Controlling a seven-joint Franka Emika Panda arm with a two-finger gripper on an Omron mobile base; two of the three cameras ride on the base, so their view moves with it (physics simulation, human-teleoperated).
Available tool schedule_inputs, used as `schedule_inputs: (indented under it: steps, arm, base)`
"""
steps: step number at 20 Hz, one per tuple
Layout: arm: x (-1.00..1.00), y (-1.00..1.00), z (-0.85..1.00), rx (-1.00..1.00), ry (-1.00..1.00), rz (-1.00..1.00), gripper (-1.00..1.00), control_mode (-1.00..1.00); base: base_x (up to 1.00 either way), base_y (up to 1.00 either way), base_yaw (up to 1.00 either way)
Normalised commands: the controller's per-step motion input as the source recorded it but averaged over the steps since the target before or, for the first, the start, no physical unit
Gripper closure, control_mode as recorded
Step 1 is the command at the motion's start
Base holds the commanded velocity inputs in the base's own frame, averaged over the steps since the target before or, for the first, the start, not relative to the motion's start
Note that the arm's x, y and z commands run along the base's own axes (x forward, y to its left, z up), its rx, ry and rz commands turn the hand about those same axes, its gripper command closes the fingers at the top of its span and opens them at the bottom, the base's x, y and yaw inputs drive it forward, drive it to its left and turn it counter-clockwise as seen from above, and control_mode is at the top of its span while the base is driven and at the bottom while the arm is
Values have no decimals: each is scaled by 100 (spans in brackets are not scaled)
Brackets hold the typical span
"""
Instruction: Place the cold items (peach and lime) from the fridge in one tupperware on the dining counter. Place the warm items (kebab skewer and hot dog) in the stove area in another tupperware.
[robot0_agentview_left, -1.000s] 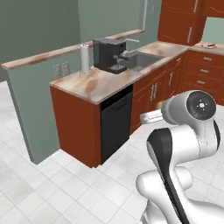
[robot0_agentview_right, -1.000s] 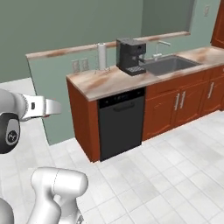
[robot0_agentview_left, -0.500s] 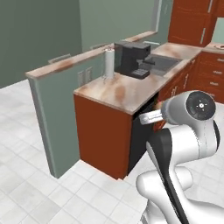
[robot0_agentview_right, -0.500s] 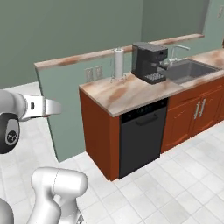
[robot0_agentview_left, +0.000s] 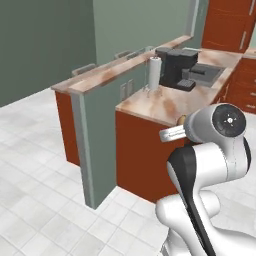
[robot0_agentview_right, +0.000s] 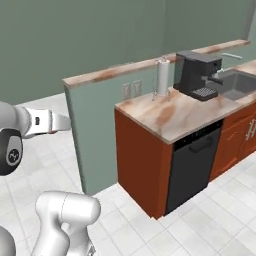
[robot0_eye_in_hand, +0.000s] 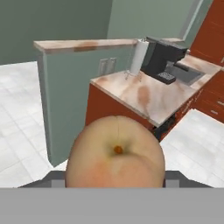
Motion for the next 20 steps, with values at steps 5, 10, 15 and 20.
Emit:
schedule_inputs:
  steps: [5, 10, 15, 20]
  arm:
    - [0, 0, 0, 0, 0, 0, 100, 100]
    - [0, 0, 0, 0, 0, 0, 100, 100]
    - [0, 0, 0, 0, 0, 0, 100, 100]
    - [0, 0, 0, 0, 0, 0, 100, 100]
  base:
    - [10, 100, -14]
    - [17, 100, -19]
    - [27, 100, -24]
    - [32, 100, -29]
